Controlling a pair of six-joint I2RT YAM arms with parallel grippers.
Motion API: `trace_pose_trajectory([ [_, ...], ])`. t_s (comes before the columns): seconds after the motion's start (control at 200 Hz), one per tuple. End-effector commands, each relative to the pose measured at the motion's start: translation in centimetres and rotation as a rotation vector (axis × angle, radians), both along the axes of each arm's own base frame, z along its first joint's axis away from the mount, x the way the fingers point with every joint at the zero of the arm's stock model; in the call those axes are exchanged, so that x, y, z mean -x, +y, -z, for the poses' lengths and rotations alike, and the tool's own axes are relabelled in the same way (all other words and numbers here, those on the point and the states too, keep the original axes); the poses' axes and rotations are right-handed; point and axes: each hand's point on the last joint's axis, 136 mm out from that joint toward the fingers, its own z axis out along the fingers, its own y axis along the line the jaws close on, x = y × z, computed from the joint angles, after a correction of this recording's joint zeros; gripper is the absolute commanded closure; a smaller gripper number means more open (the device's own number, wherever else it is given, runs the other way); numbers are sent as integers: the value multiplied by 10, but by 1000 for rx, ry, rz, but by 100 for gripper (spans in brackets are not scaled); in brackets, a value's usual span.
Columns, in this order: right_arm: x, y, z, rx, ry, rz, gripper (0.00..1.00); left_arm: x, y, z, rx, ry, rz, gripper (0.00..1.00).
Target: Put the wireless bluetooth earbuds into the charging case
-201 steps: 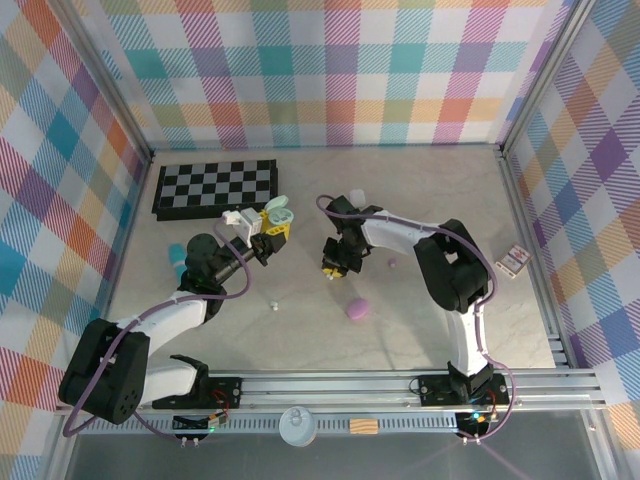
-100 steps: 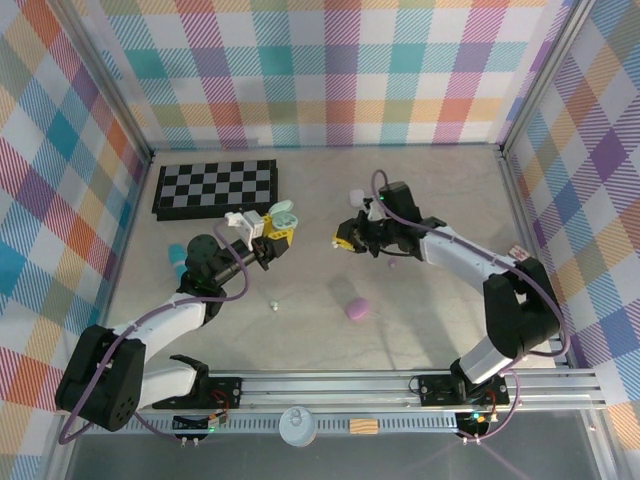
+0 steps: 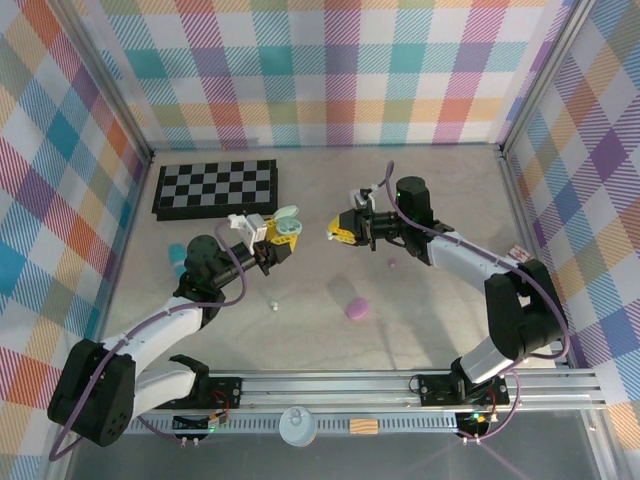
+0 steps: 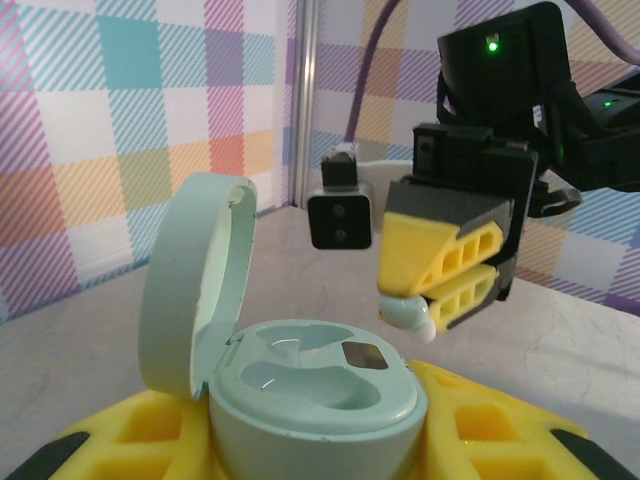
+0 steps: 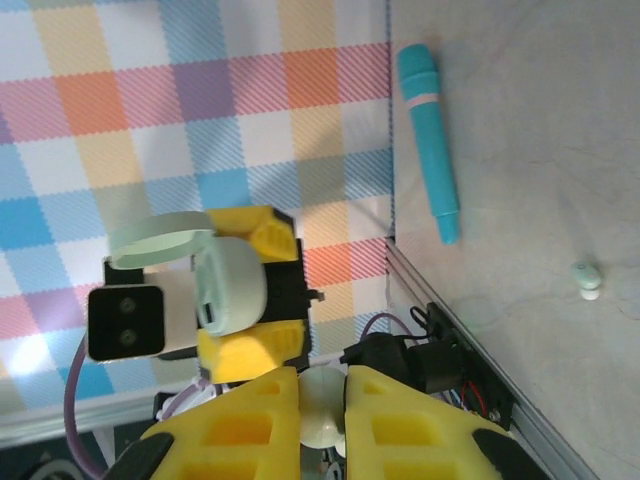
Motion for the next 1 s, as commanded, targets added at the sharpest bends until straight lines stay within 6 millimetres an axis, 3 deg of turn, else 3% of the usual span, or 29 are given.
trace_pose_trajectory([
  [0.0, 8, 1, -19, -72, -59, -59, 87, 7, -7, -18, 6, -51, 45, 68],
  [0.225, 14, -1, -34, -88, -130, -63, 86, 10, -15, -21, 27, -55, 94, 68],
  [0.69, 54, 20, -77, -70, -507, -187, 84, 34, -37, -36, 63, -60, 307, 68],
  [0.995, 56, 27, -82, -47, -565, -191, 83, 42, -42, -44, 105, -62, 375, 69],
])
